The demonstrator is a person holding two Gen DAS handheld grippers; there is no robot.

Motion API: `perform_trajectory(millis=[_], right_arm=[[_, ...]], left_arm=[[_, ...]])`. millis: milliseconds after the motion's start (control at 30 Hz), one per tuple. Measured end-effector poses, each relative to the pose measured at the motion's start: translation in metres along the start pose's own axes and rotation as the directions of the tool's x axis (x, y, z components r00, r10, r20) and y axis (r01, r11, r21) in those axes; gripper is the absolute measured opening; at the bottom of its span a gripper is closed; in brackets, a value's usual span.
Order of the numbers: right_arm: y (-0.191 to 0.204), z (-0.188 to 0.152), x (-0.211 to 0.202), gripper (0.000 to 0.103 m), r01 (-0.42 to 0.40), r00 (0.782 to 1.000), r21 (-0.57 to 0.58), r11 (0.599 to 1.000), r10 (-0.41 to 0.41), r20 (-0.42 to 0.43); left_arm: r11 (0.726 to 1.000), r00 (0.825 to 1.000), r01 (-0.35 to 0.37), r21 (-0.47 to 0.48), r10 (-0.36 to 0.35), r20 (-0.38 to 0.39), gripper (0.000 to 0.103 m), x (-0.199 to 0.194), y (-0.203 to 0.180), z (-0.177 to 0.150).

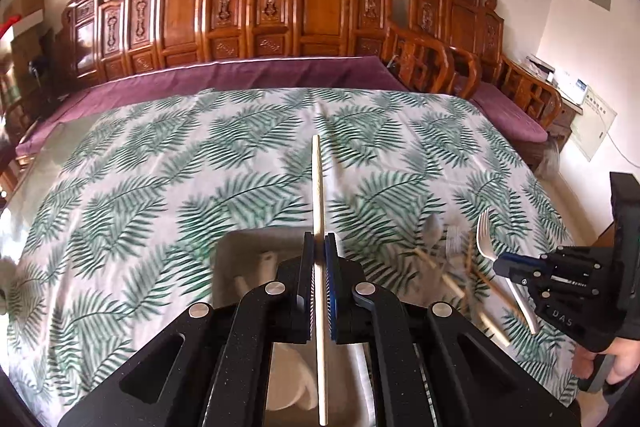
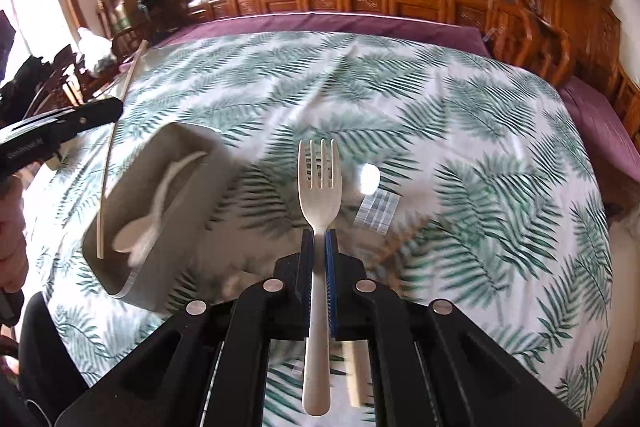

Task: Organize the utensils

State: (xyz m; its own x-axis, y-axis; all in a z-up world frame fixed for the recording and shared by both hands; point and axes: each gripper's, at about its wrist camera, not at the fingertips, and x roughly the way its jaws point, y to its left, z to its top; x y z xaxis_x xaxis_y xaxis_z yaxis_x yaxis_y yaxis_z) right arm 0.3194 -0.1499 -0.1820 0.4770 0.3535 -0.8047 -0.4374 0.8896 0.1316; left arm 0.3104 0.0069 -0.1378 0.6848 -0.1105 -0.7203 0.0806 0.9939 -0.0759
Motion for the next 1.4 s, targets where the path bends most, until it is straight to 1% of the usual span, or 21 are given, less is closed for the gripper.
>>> perform_trajectory(millis=[167, 267, 500, 567, 600, 633, 700, 767, 900, 1033, 1133, 1300, 1400], right_arm=[[0.037, 0.012, 0.002, 0.007, -0.042, 0.999, -0.033, 0.999, 0.042, 0.007], [0.056, 0.018, 0.005, 0.007, -0.061, 0.998, -0.046, 0.997, 0.062, 0.009], [0.083, 0.024, 0.005, 0.007, -0.091, 0.996, -0.052, 0.994, 0.092, 0.017], [0.089, 0.026, 0.005, 0.007, -0.097, 0.995, -0.052, 0.994, 0.098, 0.017], [0.092, 0.026, 0.005, 0.007, -0.099, 0.995, -0.054, 0.994, 0.1, 0.016], [0.094, 0.027, 0.005, 0.007, -0.1, 0.995, -0.056, 0.993, 0.101, 0.015], [0.1, 0.028, 0.006, 0.007, -0.104, 0.994, -0.057, 0.993, 0.105, 0.013], [0.103, 0.028, 0.007, 0.007, -0.103, 0.994, -0.051, 0.993, 0.104, 0.012], [0.111, 0.03, 0.007, 0.007, -0.116, 0.993, -0.034, 0.993, 0.117, 0.013], [0.119, 0.032, 0.01, 0.007, -0.131, 0.991, -0.032, 0.991, 0.131, 0.005], [0.127, 0.034, 0.015, 0.007, -0.14, 0.99, -0.032, 0.99, 0.14, -0.003], [0.138, 0.035, 0.027, 0.007, -0.143, 0.99, -0.031, 0.989, 0.143, -0.014], [0.143, 0.035, 0.034, 0.007, -0.139, 0.99, -0.026, 0.99, 0.139, -0.022]], left_arm=[[0.999, 1.0, -0.027, -0.04, 0.026, -0.015, 0.004, 0.001, 0.032, -0.008], [0.997, 0.999, -0.027, -0.074, 0.024, -0.043, 0.004, 0.011, 0.048, -0.013], [0.996, 0.997, -0.016, -0.085, 0.009, -0.083, 0.005, 0.024, 0.055, -0.025], [0.996, 0.996, -0.023, -0.085, 0.016, -0.084, 0.005, 0.026, 0.057, -0.026], [0.997, 0.997, -0.029, -0.07, 0.024, -0.076, 0.006, 0.025, 0.056, -0.026], [0.997, 0.997, -0.04, -0.059, 0.035, -0.074, 0.013, 0.023, 0.056, -0.026], [0.998, 0.997, -0.041, -0.051, 0.038, -0.066, 0.021, 0.019, 0.057, -0.026], [0.998, 0.997, -0.045, -0.052, 0.042, -0.058, 0.021, 0.01, 0.061, -0.028], [0.998, 0.999, -0.044, -0.053, 0.043, -0.025, 0.023, -0.022, 0.07, -0.042], [0.997, 0.998, -0.069, -0.047, 0.068, -0.014, 0.023, -0.049, 0.077, -0.059], [0.995, 0.996, -0.088, -0.048, 0.088, 0.005, 0.029, -0.067, 0.084, -0.07], [0.993, 0.996, -0.091, -0.071, 0.092, 0.021, 0.031, -0.084, 0.096, -0.087], [0.993, 0.994, -0.097, -0.069, 0.1, 0.038, 0.038, -0.089, 0.1, -0.093]])
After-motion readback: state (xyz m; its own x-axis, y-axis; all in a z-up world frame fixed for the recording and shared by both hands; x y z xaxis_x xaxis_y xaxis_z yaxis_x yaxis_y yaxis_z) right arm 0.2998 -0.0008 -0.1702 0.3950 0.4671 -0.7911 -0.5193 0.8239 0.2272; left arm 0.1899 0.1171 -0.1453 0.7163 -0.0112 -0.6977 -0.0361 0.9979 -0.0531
